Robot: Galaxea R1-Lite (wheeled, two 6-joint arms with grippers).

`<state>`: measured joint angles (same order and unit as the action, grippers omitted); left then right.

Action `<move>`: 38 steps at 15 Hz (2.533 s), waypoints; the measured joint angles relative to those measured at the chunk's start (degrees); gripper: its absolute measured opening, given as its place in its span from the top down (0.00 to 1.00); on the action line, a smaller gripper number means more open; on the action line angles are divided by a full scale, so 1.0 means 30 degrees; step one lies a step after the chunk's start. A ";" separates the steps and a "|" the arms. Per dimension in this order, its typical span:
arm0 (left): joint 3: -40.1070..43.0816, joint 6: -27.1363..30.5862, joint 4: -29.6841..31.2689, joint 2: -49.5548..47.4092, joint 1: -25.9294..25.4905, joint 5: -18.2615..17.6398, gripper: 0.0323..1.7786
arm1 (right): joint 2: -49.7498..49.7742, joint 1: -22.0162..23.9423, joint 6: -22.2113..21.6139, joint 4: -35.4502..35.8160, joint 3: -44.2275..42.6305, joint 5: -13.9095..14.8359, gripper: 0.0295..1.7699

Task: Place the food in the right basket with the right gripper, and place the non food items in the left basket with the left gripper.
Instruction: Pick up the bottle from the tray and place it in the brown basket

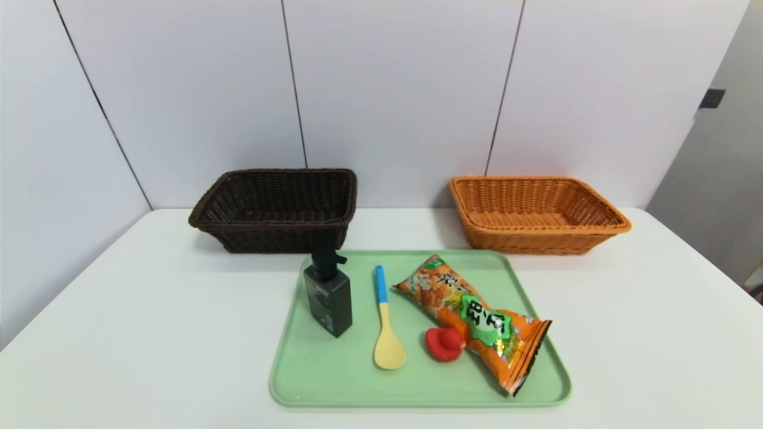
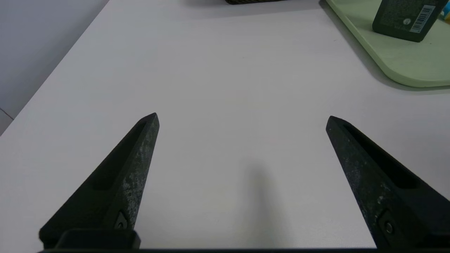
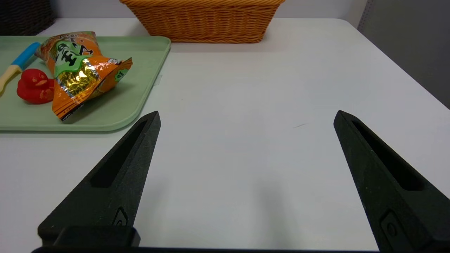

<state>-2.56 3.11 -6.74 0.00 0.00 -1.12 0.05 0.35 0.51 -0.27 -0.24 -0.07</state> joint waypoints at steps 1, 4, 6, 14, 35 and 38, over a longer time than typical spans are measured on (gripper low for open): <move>0.0000 0.0037 0.0000 0.0000 0.0000 0.0000 0.05 | 0.0000 0.0000 0.0037 0.0008 0.0000 -0.0008 0.04; -0.0016 0.0053 -0.0012 0.0000 0.0000 -0.0020 0.05 | 0.0000 0.0000 0.0195 0.0000 0.0000 -0.0114 0.04; -0.0024 -0.0203 -0.0012 0.0000 0.0000 0.0000 0.05 | 0.0000 0.0000 0.0110 0.0000 0.0020 -0.0073 0.04; -0.2588 -0.1577 -0.1308 0.0650 0.0024 0.0073 0.05 | -0.0191 0.0000 -0.0073 -0.2353 -0.2800 0.0041 0.04; -1.4361 -0.2320 0.1130 2.0184 0.0126 -0.2085 0.05 | -1.8619 -0.0345 -0.0272 -0.4909 -1.5628 -0.2609 0.04; -1.4877 -0.2312 0.1195 2.1525 0.0992 -0.2288 0.05 | -2.0395 -0.0447 -0.0138 -0.5644 -1.8383 -0.3767 0.04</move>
<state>-47.19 -3.83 -3.16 64.57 2.97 -7.98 -61.14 -0.99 0.10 -17.20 -55.39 -11.37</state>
